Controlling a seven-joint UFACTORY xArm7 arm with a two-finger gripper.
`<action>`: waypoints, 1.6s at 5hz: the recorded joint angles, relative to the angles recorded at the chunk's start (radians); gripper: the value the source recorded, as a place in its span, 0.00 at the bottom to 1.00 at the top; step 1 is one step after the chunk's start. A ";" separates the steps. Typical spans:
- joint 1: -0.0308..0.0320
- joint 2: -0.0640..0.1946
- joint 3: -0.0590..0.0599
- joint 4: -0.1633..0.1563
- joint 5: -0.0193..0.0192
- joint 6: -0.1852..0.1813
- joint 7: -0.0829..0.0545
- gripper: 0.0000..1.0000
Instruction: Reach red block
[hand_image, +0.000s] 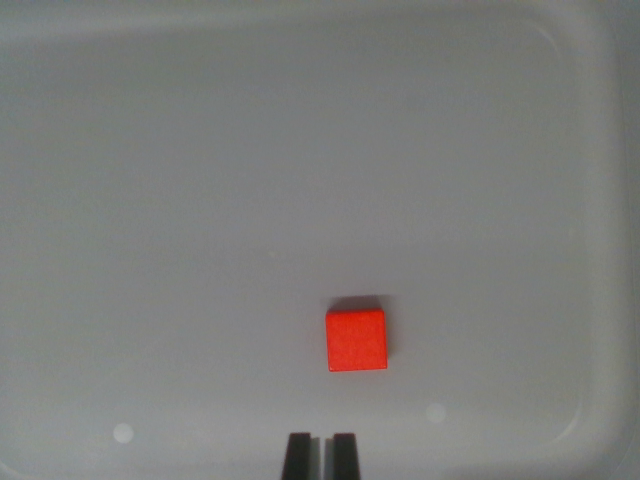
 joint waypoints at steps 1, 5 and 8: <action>0.0000 0.003 0.000 -0.009 -0.0003 -0.012 0.000 0.00; 0.0001 0.013 -0.001 -0.040 -0.0012 -0.053 0.001 0.00; 0.0001 0.020 -0.001 -0.060 -0.0018 -0.081 0.002 0.00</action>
